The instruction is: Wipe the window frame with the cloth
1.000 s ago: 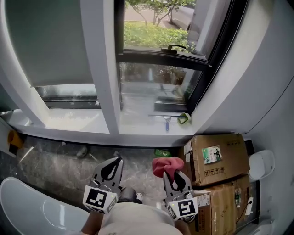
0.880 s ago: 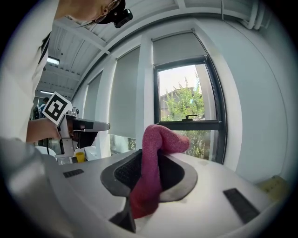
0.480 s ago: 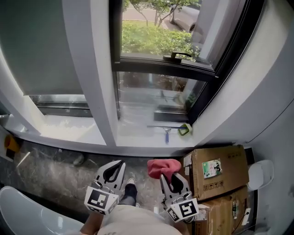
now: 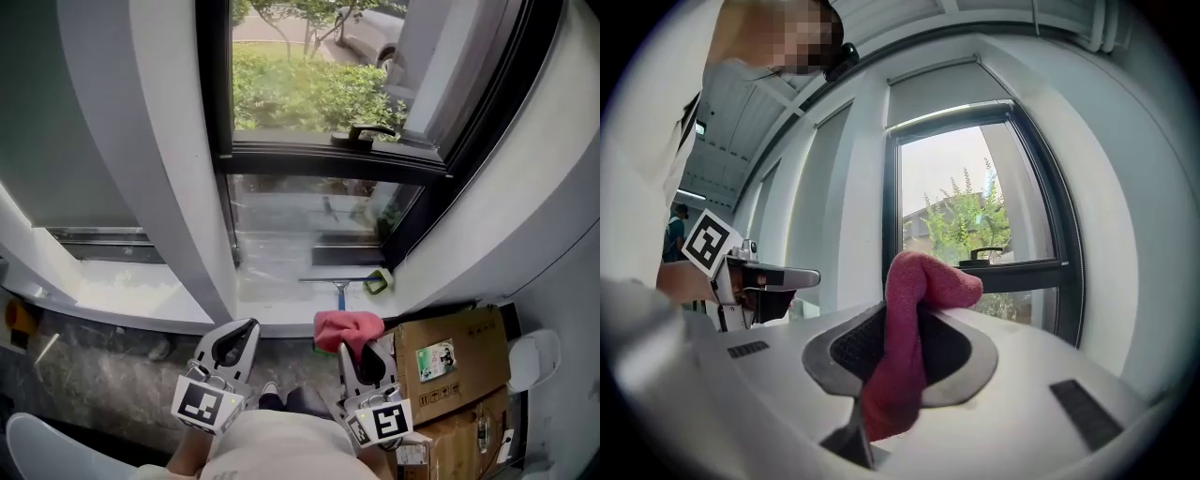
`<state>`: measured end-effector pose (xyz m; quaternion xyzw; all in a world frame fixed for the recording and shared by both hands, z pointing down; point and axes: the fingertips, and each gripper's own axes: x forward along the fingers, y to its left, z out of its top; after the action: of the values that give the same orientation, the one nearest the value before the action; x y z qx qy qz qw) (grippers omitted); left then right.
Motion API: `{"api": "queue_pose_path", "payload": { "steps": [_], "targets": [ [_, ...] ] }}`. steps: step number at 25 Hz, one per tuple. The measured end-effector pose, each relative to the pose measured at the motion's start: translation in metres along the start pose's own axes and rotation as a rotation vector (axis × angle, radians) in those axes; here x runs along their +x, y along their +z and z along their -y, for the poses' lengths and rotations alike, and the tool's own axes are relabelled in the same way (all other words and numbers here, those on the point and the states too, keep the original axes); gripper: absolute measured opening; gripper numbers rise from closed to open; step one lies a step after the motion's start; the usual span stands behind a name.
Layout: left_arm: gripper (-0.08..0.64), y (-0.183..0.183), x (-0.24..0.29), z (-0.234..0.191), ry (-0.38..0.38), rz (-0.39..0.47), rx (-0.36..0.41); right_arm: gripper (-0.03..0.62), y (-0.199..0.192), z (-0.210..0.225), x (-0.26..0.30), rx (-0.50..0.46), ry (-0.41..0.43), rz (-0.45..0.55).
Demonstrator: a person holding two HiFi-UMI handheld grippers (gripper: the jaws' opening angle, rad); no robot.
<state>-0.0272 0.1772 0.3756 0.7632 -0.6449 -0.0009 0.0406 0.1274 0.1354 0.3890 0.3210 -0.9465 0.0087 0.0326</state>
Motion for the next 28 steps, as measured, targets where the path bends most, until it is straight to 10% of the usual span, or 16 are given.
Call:
{"api": "queue_pose_path", "payload": {
  "steps": [28],
  "targets": [
    [0.008,0.020,0.172,-0.074,0.212,0.030,-0.024,0.095,0.029,0.101,0.201,-0.116,0.320,0.023]
  ]
}}
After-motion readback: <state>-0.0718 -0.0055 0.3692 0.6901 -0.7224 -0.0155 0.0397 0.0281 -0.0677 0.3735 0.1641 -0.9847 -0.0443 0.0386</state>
